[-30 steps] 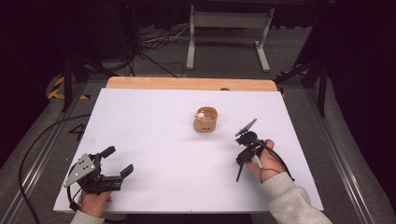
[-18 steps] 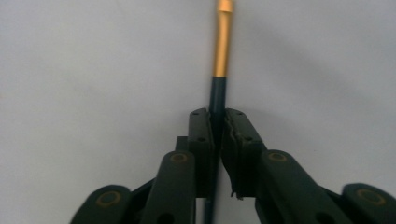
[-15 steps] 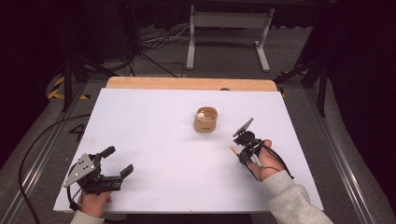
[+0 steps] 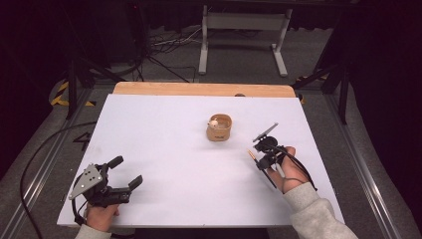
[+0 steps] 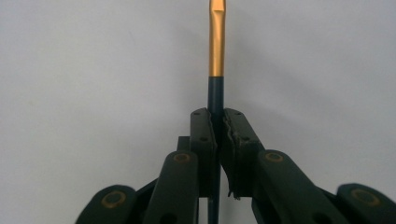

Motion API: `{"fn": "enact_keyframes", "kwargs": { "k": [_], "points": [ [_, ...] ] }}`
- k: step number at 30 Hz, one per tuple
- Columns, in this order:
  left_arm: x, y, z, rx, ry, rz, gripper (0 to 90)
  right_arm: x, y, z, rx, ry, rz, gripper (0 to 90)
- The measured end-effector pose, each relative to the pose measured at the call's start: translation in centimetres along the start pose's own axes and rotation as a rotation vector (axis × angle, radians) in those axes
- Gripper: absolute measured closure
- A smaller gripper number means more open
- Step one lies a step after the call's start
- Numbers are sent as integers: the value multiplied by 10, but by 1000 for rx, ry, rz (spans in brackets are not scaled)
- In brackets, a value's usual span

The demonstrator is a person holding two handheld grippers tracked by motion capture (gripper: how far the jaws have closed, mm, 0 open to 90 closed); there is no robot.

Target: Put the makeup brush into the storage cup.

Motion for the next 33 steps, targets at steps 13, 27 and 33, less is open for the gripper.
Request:
{"fn": "enact_keyframes", "kwargs": {
  "k": [13, 27, 33],
  "points": [
    [-1, 0, 0, 1, 3, -1, 37, -31, 2, 6, -22, -212, 58, 831],
    [-1, -1, 1, -2, 1, -2, 37, -58, 6, 5, -79, -474, 134, 832],
    [-1, -1, 1, -4, 2, -1, 37, -64, 6, 5, -88, -554, 190, 832]
  ]
}}
Point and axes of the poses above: each handheld gripper's, and its own axes: x roughly forward along the jaws, z roughly out of its top, y roughly to its left, the point moved 6 cm from there along x, roughly forward along the jaws, and after that the axes turned 11 degrees about x, right-handed, at the moved point
